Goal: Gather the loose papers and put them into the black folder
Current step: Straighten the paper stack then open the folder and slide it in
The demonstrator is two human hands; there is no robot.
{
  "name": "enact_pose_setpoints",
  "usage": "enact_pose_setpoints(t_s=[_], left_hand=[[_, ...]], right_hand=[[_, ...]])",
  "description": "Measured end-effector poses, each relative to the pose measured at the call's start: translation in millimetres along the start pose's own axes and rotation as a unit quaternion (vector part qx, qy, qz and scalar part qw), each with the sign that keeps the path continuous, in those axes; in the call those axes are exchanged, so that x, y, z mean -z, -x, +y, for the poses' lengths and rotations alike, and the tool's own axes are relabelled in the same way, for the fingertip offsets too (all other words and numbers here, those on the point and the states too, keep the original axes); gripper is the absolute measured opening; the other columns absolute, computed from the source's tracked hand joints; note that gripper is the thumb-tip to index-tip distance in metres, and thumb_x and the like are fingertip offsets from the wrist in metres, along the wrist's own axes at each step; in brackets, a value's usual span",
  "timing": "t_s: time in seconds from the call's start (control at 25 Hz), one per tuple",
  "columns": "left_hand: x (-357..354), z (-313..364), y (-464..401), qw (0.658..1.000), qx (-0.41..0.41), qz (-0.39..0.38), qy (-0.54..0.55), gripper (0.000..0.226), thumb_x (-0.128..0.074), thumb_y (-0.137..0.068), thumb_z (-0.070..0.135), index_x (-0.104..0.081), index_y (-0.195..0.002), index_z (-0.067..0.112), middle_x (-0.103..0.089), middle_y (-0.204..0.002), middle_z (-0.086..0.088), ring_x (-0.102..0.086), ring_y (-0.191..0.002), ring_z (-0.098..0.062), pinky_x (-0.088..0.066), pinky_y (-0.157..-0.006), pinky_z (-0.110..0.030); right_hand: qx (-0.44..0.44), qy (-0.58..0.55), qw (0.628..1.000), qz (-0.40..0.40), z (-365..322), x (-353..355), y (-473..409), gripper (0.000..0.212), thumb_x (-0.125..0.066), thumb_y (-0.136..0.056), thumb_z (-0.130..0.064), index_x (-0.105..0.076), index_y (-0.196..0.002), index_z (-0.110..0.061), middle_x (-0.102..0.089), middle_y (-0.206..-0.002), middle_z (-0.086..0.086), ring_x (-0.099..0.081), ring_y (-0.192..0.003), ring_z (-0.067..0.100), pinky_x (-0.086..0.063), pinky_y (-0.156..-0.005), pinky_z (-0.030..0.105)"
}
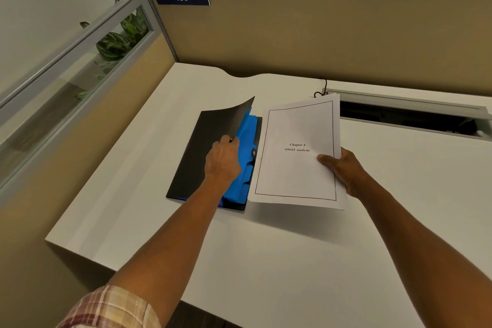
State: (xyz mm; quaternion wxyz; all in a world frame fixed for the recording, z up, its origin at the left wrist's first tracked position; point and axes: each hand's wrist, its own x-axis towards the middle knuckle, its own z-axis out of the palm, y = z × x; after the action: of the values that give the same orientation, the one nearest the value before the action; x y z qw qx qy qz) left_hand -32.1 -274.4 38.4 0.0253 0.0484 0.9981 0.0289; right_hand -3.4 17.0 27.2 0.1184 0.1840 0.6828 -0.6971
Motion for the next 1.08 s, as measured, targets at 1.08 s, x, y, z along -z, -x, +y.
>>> enact_pose_setpoints(t_s=[1.08], left_hand=[[31,-23,-16,0.98,0.028,-0.032,0.196,0.064,-0.069,-0.089,0.013,-0.043,-0.147,0.014,-0.053,-0.138,-0.007,-0.062,-0.117,-0.026,-0.053,-0.097,-0.032]], right_hand=[[0.015,0.091,0.996,-0.013,13,-193,-52,0.046,-0.062,-0.093,-0.021,-0.047,-0.135,-0.008,-0.058,-0.117,0.003,-0.056,-0.097,0.02,-0.047,-0.082,0.033]])
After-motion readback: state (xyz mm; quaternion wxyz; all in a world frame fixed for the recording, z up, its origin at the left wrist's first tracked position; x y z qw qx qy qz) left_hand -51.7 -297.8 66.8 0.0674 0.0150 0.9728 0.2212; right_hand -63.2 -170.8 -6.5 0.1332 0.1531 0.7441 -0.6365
